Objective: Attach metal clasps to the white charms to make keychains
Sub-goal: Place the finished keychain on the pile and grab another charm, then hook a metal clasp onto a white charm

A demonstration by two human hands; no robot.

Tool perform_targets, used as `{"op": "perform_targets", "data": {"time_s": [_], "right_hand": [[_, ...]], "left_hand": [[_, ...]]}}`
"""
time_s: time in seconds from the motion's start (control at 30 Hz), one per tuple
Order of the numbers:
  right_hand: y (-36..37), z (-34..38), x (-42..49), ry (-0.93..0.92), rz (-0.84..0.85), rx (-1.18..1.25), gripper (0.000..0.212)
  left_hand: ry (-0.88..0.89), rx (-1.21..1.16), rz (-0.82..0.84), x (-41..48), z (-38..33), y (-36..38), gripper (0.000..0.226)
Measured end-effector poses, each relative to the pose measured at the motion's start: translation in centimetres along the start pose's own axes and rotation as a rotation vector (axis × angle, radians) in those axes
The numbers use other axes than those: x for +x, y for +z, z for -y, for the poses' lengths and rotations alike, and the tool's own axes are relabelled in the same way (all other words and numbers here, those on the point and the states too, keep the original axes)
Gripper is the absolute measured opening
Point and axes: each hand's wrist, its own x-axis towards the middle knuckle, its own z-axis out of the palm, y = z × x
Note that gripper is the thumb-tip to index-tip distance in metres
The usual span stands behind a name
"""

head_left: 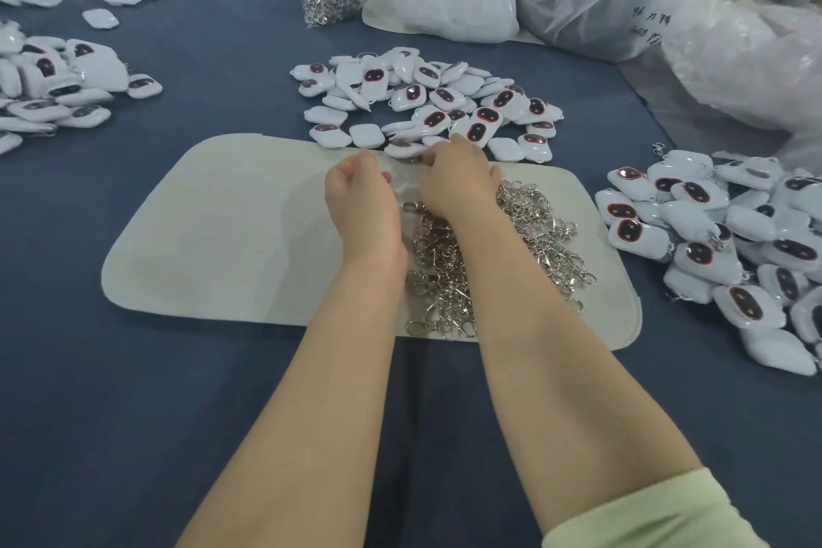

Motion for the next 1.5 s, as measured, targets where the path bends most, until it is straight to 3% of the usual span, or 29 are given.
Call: {"op": "perform_targets", "data": {"time_s": [0.13, 0.3, 0.47, 0.6, 0.7, 0.77, 0.83, 0.97, 1.13, 1.23, 1.4, 1.5], "right_hand": [[0.1, -0.1, -0.2, -0.019, -0.046, 0.012, 0.046], [-2.5, -1.1, -1.4, -0.023, -0.295, 0.582, 0.019], [-4.4, -2.7, -4.1, -0.048, -0.153, 0.894, 0.033], [-4.2, -2.9, -5.3, -0.083, -0.096, 0.84, 0.002], [-3.5, -2.6, -5.0, -0.098, -0.186, 0.641, 0.016], [-3.0, -2.1, -4.5, -0.134, -0.197, 0.439, 0.025], [-1.9, -1.3, -3.7, -0.165, -0.128, 0.232, 0.031], [0.2, 0.4, -2.0, -0.096, 0.025, -0.095, 0.038], [1.0, 1.0, -1.2, -0.054, 0.097, -0.151, 0.043], [0.8, 1.3, -1.4, -0.064, 0.085, -0.158, 0.04], [-0.2, 0.8, -2.0, -0.083, -0.049, -0.187, 0.024], [-1.3, -0.4, -3.1, -0.104, -0.088, -0.125, 0.017]], "left_hand": [[-0.007, -0.016, -0.006, -0.2, -0.1, 0.1, 0.008], [0.057, 0.127, 0.046, -0.4, 0.1, 0.3, 0.012], [0.162, 0.255, 0.239, -1.4, 0.2, 0.7, 0.023], [0.188, 0.317, 0.34, -2.1, 0.1, 0.9, 0.009], [0.181, 0.255, 0.216, -1.5, -0.1, 0.6, 0.007], [0.072, 0.057, 0.117, -0.6, -0.3, 0.2, 0.016], [-0.005, -0.13, 0.055, 0.2, -0.5, 0.0, 0.023], [-0.073, -0.302, 0.009, -0.1, -0.8, -0.2, 0.009], [-0.132, -0.421, 0.019, -0.2, -0.9, -0.2, 0.007], [-0.157, -0.436, 0.032, 0.1, -0.8, -0.2, 0.023], [-0.139, -0.388, 0.075, 0.2, -0.6, -0.1, 0.033], [-0.074, -0.232, 0.118, 0.2, -0.1, 0.0, 0.031]]}}
